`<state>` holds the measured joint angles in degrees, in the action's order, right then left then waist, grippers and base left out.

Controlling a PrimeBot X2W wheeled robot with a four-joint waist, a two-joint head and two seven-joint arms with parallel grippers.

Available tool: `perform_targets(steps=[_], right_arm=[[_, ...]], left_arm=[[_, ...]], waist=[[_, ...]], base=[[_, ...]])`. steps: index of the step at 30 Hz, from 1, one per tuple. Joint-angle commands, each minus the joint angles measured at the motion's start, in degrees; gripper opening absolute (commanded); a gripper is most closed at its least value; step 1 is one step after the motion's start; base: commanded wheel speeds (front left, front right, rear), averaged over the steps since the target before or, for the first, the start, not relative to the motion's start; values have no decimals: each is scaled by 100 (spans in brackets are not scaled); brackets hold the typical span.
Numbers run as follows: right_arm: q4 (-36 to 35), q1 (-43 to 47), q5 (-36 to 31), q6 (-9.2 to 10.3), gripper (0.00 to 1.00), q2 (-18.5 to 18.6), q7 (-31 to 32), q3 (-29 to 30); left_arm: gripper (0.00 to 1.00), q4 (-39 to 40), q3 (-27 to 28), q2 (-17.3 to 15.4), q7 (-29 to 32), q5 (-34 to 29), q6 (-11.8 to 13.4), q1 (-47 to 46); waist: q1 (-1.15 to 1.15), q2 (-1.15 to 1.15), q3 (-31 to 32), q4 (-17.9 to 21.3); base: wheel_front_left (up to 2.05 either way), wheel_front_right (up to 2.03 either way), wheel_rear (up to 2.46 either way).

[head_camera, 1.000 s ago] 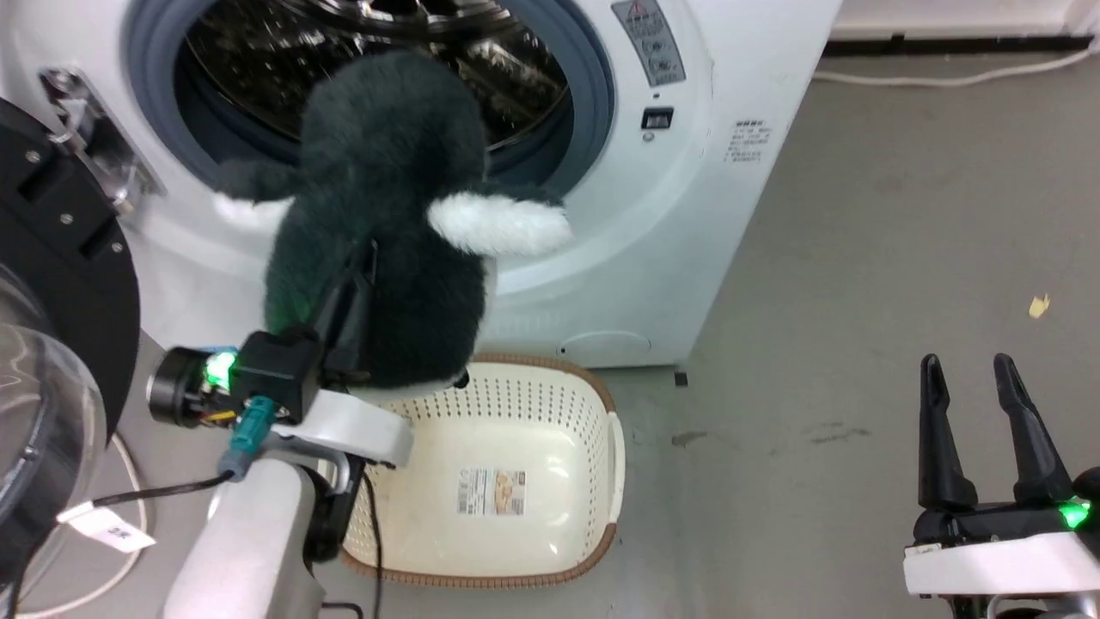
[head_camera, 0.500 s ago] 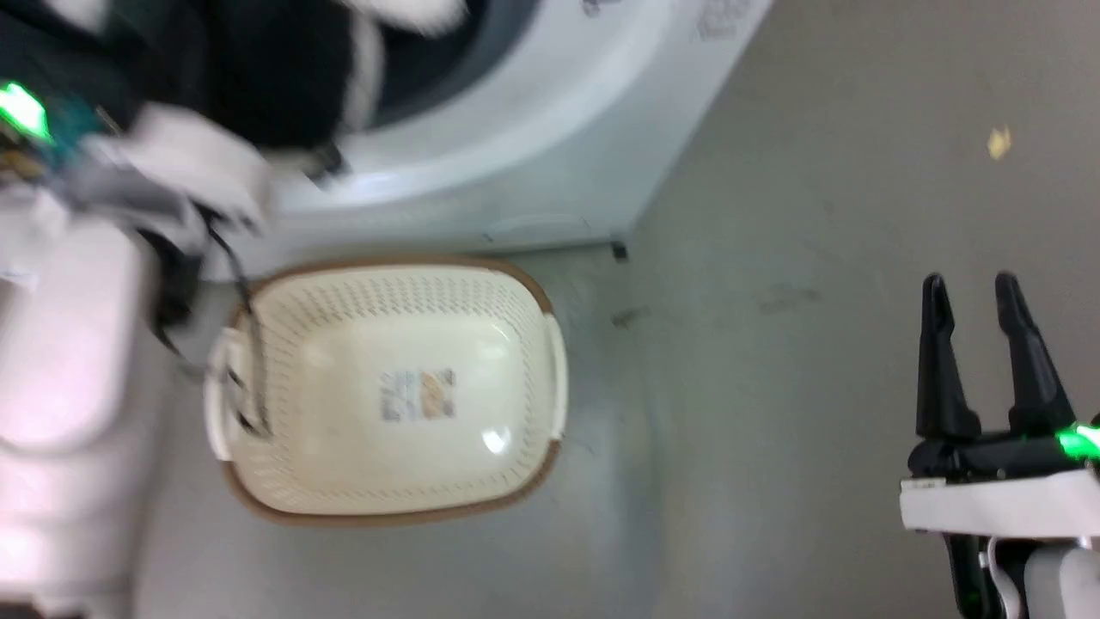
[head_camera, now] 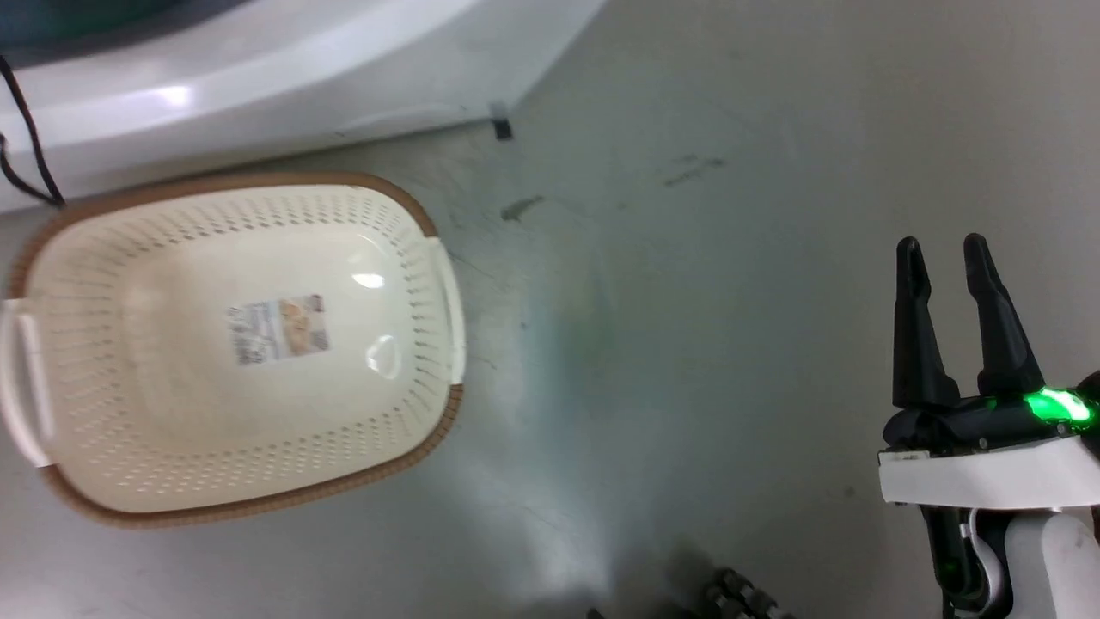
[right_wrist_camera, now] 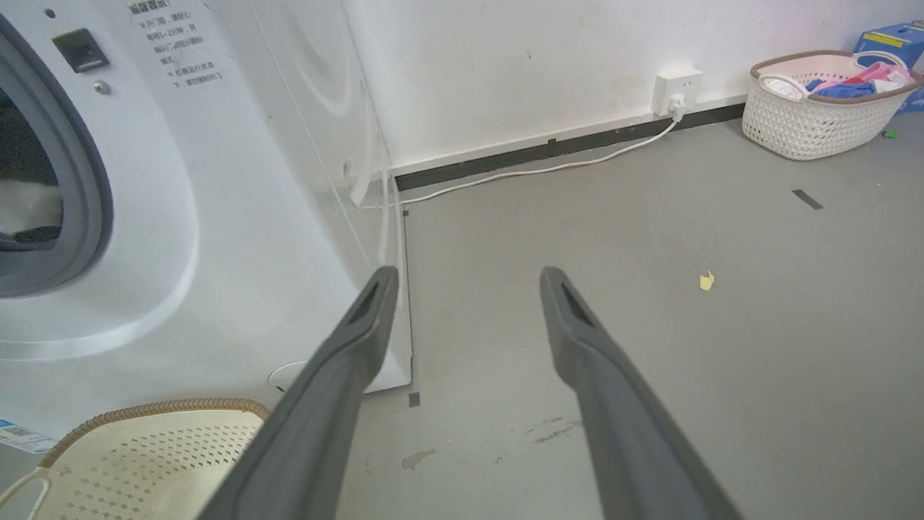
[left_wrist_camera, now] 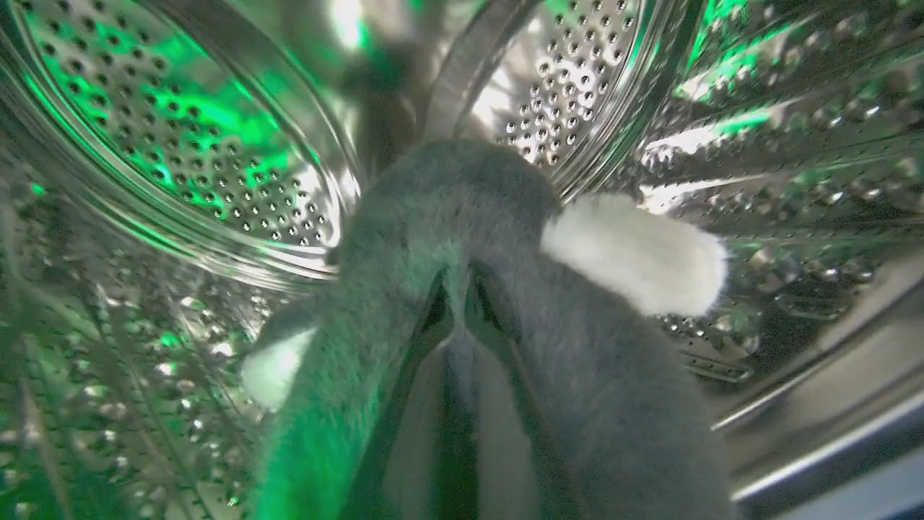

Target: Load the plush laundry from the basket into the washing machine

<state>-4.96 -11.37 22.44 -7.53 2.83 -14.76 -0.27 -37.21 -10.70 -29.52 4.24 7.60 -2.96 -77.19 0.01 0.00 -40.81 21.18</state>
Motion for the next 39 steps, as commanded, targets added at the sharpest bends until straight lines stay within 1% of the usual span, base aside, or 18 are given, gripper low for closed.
perform_targets(steps=[1, 5, 8, 9, 10, 11, 19, 23, 26, 28, 33, 35, 37, 39], right_arm=[[9, -105, 60, 4, 100, 5, -24, -21], [1, -117, 84, 4, 100, 5, -24, -59], [14, -106, 72, 4, 100, 5, -24, -28], [22, -99, 60, 4, 100, 5, -24, -19], [25, -97, 48, 4, 100, 5, -24, -18], [13, -95, -2, 4, 100, 5, -24, 12], [-35, 16, -361, 4, 100, 5, -24, 249], [-59, 128, -568, 4, 100, 5, -24, 355], [-74, 242, -731, 4, 100, 5, -24, 391], [-81, 326, -830, 4, 100, 5, -24, 419], [-70, 554, -1031, 4, 100, 5, -24, 469], [-51, 664, -1080, 4, 100, 5, -24, 472], [-4, 800, -1144, 4, 100, 5, -24, 454], [61, 940, -1218, 4, 100, 5, -24, 405]], left_arm=[[0, -169, -36, -15, -32, -58, 10, -233], [0, -718, -210, -29, -9, -176, -57, -544], [0, -1048, -295, 42, -52, -164, -117, -632], [0, -1143, -302, 68, -101, -156, -102, -642], [5, -1232, -311, 93, -160, -148, -87, -637], [100, -1463, -346, 157, -411, -138, -43, -556], [100, -1871, -378, 431, -1396, 62, -75, 112], [100, -1865, -339, 705, -1776, 250, -85, 673], [100, -1626, -310, 944, -1895, 377, -71, 1245], [100, -1274, -241, 1103, -1915, 476, -20, 1677], [100, 180, -29, 1445, -1921, 609, 162, 3140], [100, 757, 51, 1570, -1922, 657, 217, 3774], [100, 1217, 55, 1677, -1922, 659, 239, 4377], [100, 1627, 110, 1796, -1922, 688, 316, 4932]], waist=[[-1, 0, -203, 182], [-1, 0, -245, 221], [-1, 0, -212, 185], [-1, 0, -185, 161], [-1, 0, -148, 138], [-1, 0, 20, 60], [-1, 0, 863, -325], [-1, 0, 1411, -602], [-1, 0, 1844, -822], [-1, 0, 2115, -969], [-1, 0, 2749, -1320], [-1, 0, 2947, -1449], [-1, 0, 3126, -1599], [-1, 0, 3298, -1734]], base=[[0, 0, 0], [0, 0, 0], [0, 0, 0], [0, 0, 0], [0, 0, 0], [0, 0, 0], [0, 0, 0], [0, 0, 0], [0, 0, 0], [0, 0, 0], [0, 0, 0], [0, 0, 0], [0, 0, 0], [0, 0, 0]])
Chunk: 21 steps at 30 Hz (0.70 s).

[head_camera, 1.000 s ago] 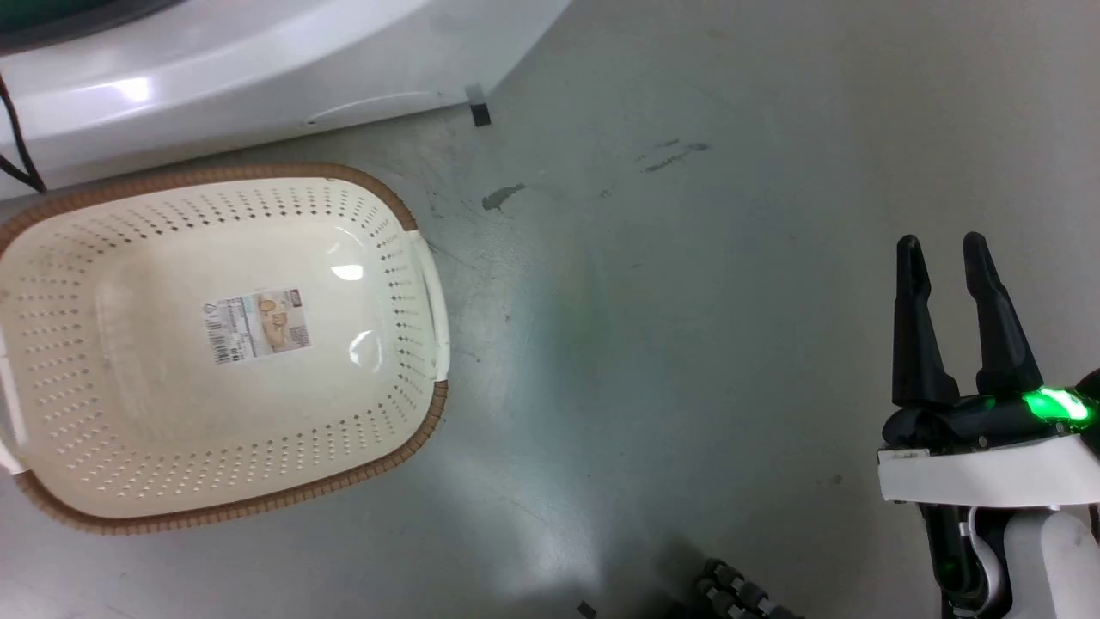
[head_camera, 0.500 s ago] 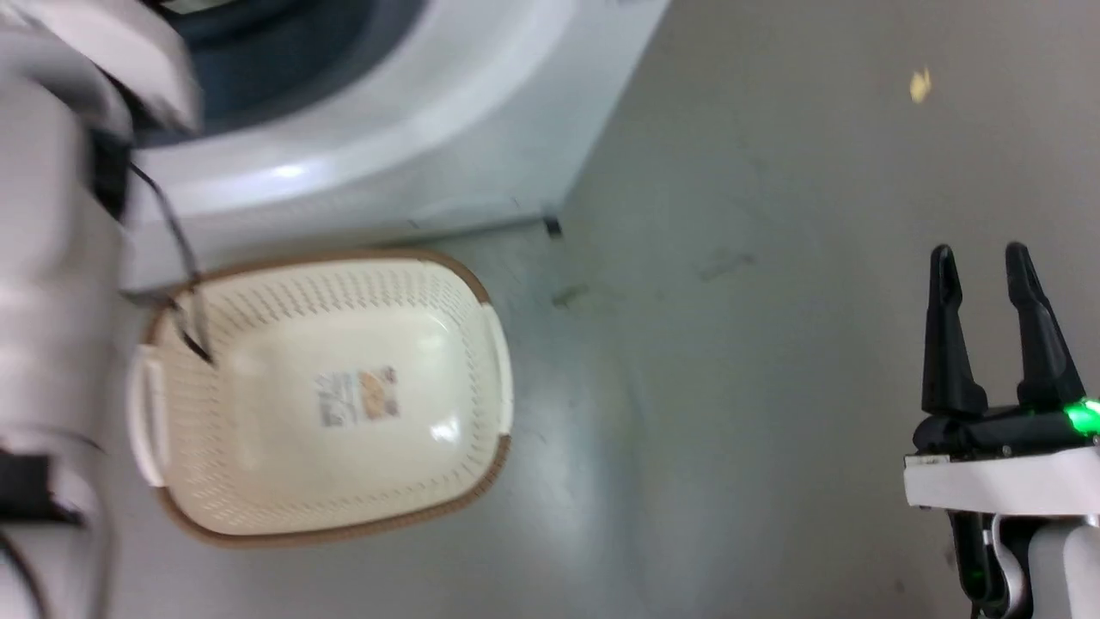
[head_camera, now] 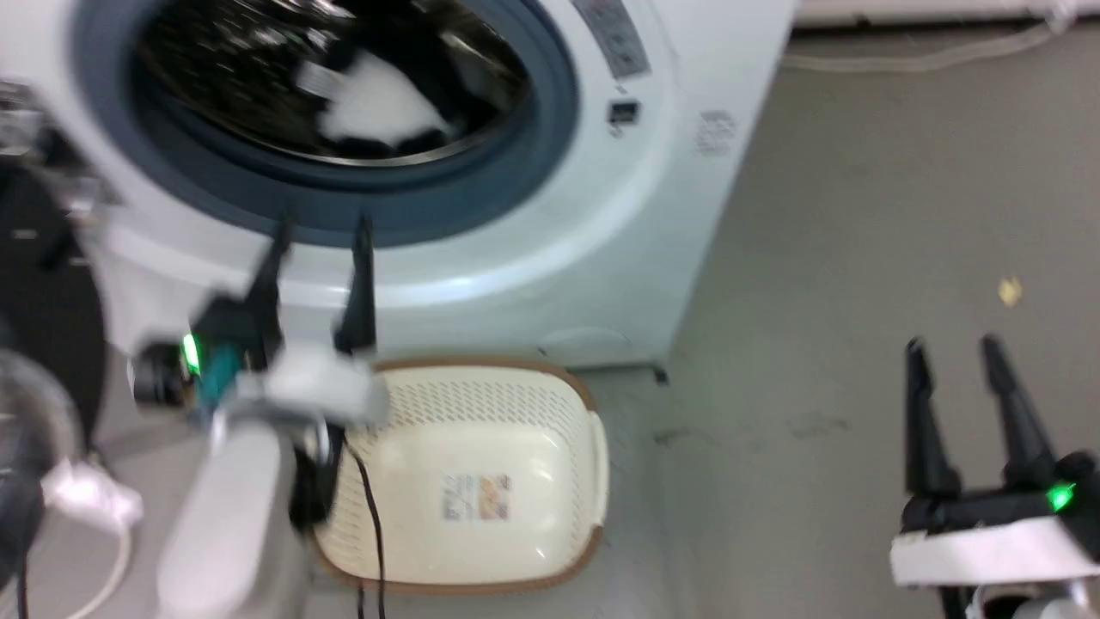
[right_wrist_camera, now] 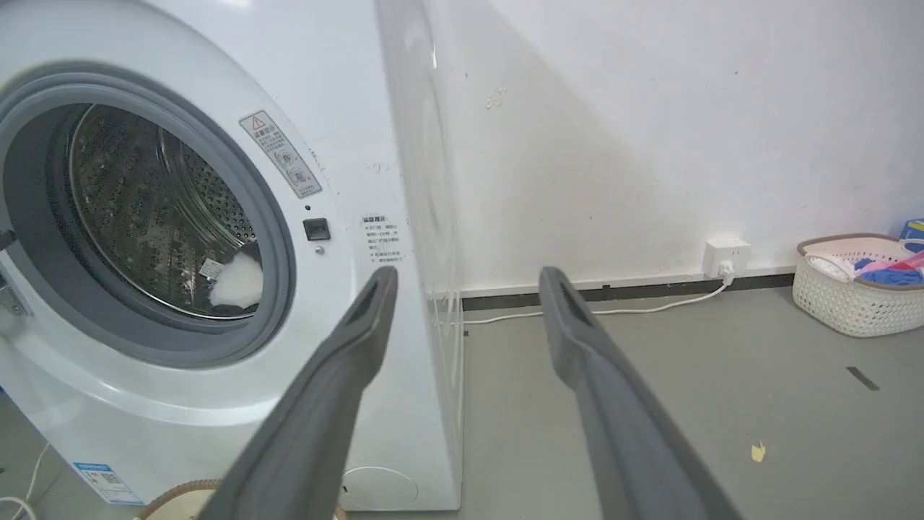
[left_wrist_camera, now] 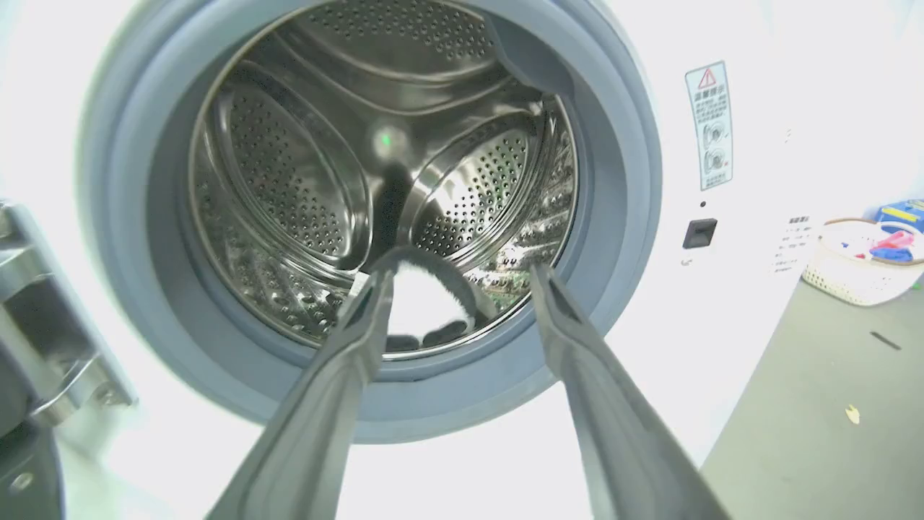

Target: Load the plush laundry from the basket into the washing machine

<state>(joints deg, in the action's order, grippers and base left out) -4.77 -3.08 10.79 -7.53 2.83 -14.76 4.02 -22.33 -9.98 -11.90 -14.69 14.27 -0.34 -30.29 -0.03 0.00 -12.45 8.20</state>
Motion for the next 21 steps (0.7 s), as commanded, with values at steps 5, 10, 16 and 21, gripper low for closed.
perform_targets(steps=[5, 10, 16, 21], right_arm=[[159, 409, -138, 4, 100, 5, -24, -66], [277, 640, -194, 4, 100, 5, -24, -129], [468, 844, -105, 4, 100, 5, -24, -221], [579, 909, -62, 4, 100, 5, -24, -272]], left_arm=[[100, 936, 106, 213, -30, -56, 271, 1463], [100, 1309, 65, 381, -30, -198, 384, 2340], [100, 1523, 134, 639, -30, -371, 748, 3234], [100, 1516, 248, 699, -30, -358, 716, 3428]], waist=[[3, 0, 790, -702], [3, 0, 1023, -876], [3, 0, 1189, -963], [3, 0, 1250, -1001]], base=[[0, 0, 0], [0, 0, 0], [0, 0, 0], [0, 0, 0]])
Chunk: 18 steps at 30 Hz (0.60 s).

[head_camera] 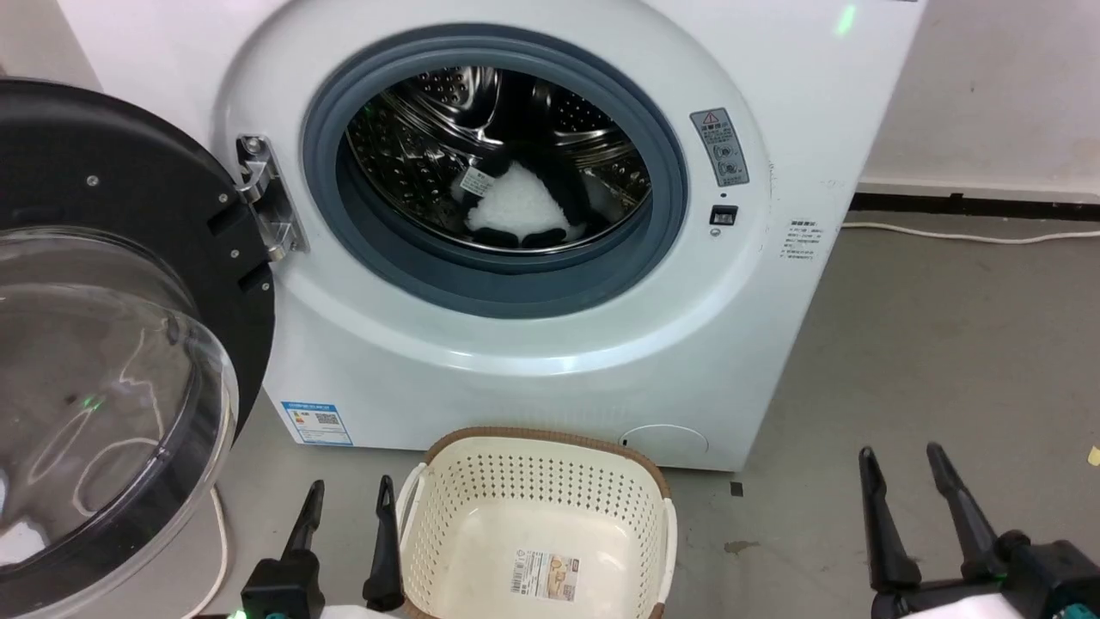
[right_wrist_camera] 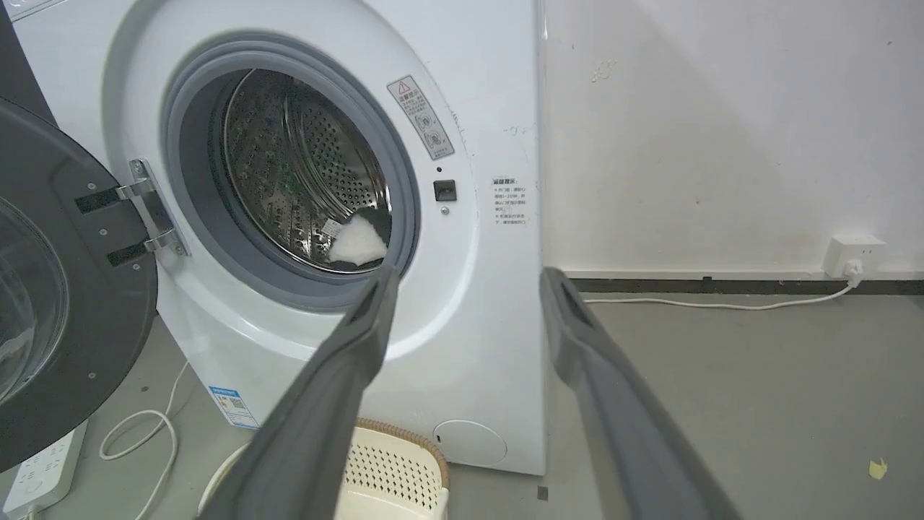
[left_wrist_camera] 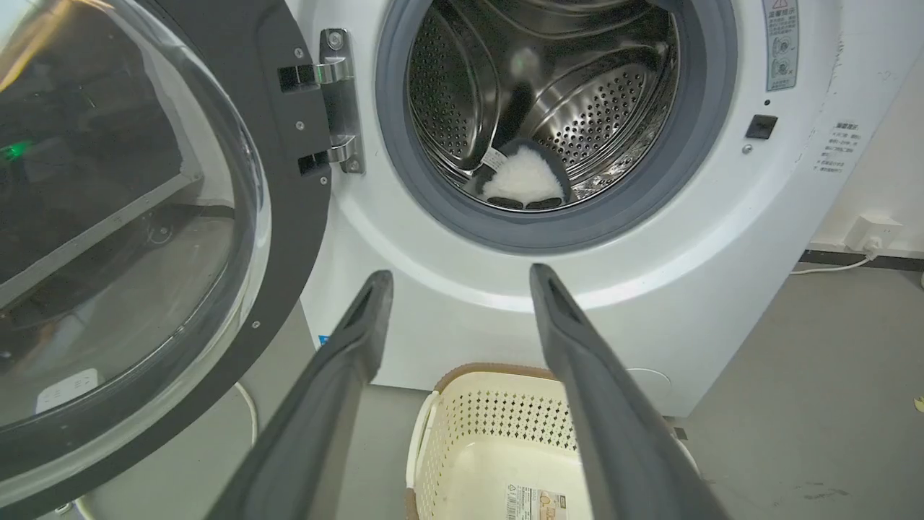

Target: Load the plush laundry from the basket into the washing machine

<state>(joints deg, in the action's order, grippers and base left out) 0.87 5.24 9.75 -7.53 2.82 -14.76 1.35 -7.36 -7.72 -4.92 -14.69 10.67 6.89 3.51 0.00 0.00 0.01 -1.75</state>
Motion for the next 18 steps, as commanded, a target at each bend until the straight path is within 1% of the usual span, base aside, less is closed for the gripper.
perform_targets(steps=[1, 6, 7, 18], right_arm=[[28, 86, 52, 4, 100, 6, -24, -16], [47, 87, 76, 4, 100, 6, -24, -89], [37, 27, 42, 0, 0, 0, 0, -85], [30, -10, -23, 0, 0, 0, 93, -83]], left_arm=[[100, 9, 38, 7, -30, -6, -26, 53], [100, -128, 79, 43, -30, 15, -186, 30], [0, -144, 84, 40, 0, 19, -189, 1], [0, -93, 124, 52, 100, -58, -218, -21]], waist=[[0, 0, 7, -15], [0, 0, 15, -52], [0, 0, 16, -53], [0, 0, 15, -40]], base=[[0, 0, 0], [0, 0, 0], [0, 0, 0], [0, 0, 0]])
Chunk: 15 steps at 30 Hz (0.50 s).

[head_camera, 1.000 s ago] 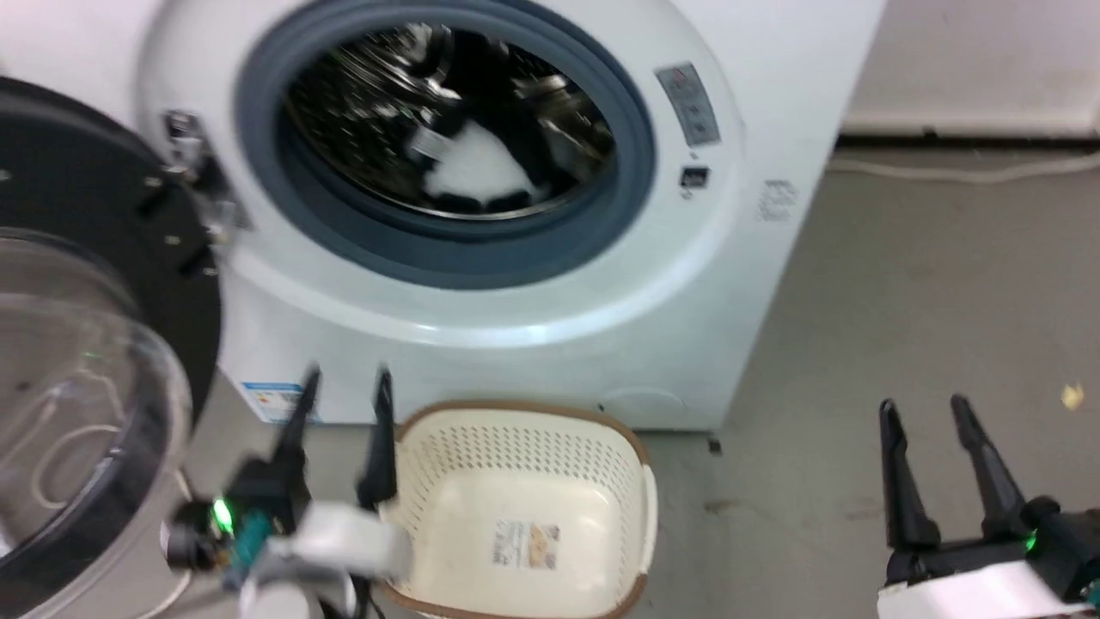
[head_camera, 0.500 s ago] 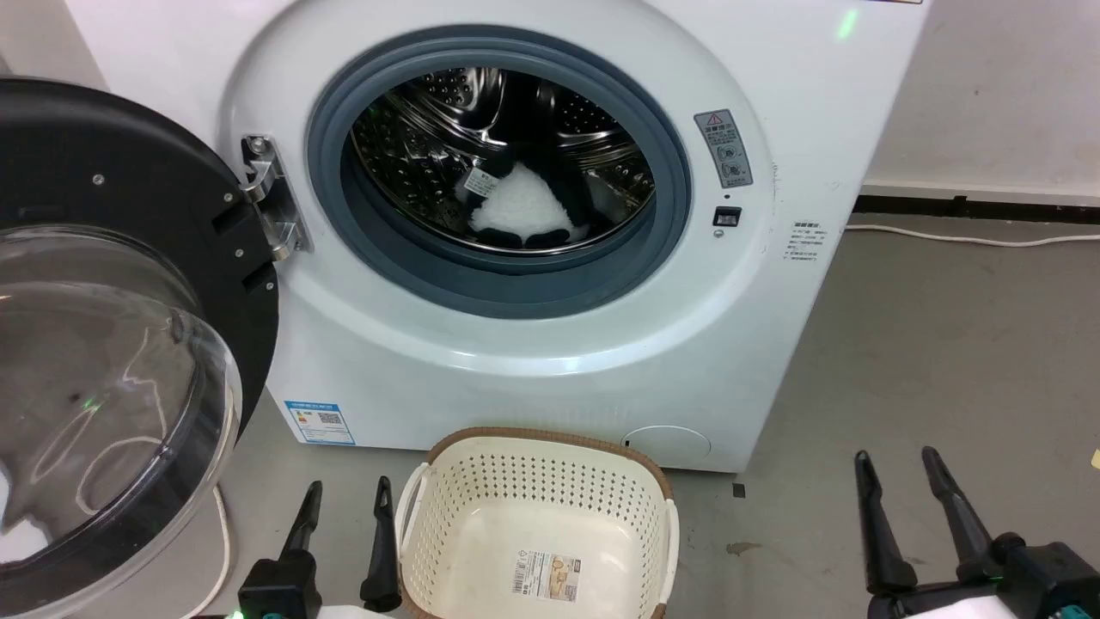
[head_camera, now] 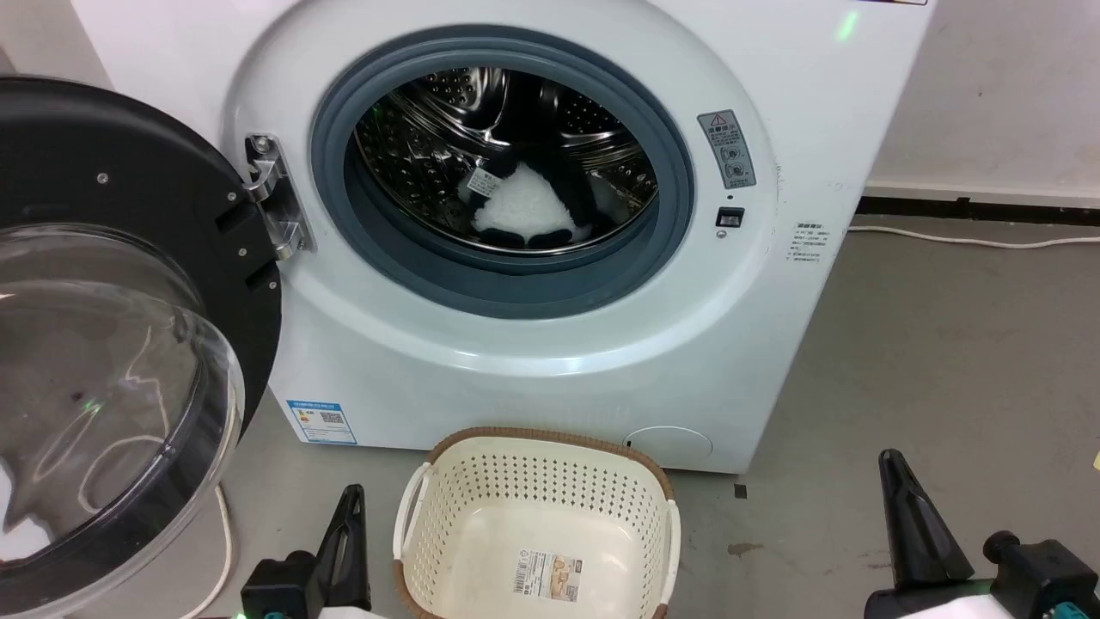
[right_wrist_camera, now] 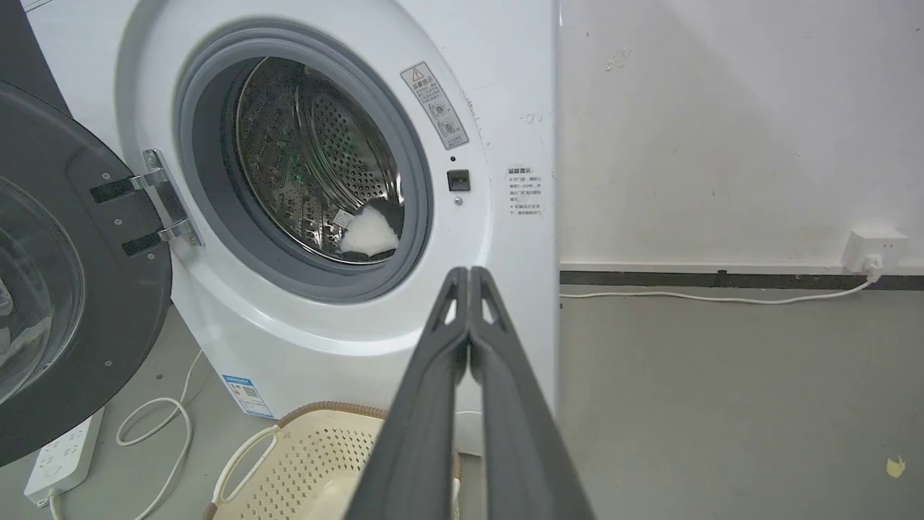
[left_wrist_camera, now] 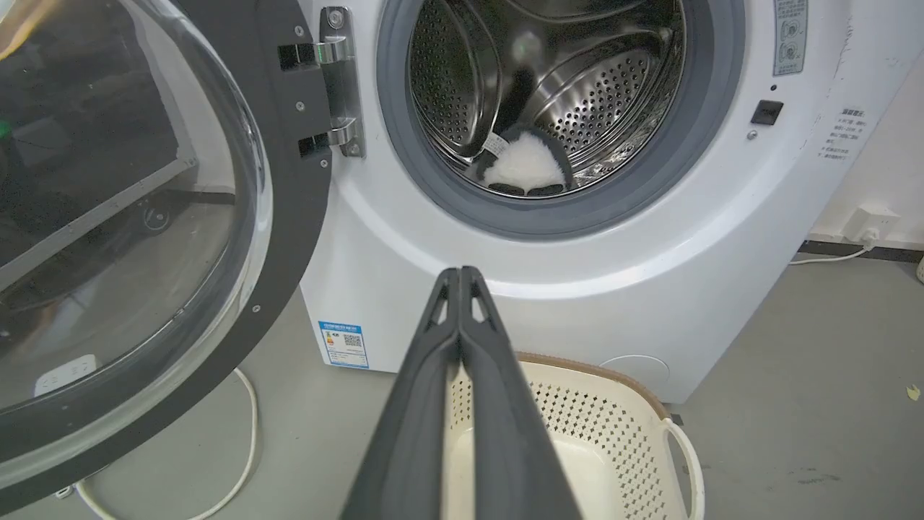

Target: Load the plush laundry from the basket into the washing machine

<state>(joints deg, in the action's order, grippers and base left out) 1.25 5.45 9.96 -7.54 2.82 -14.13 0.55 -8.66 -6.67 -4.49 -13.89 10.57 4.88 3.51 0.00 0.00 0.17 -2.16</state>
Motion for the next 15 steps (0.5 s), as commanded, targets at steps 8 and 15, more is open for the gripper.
perform_targets(steps=[8, 15], right_arm=[[-16, -66, -109, 2, 0, 1, 125, -7], [-22, -92, -158, 2, 0, 1, 196, -10]], left_arm=[[0, 95, 64, 19, 113, -117, -49, -44], [0, 137, 97, 27, 183, -168, -73, -60]], waist=[[0, 0, -2, 16], [0, 0, -2, 27]], base=[[0, 0, 0], [0, 0, 0]])
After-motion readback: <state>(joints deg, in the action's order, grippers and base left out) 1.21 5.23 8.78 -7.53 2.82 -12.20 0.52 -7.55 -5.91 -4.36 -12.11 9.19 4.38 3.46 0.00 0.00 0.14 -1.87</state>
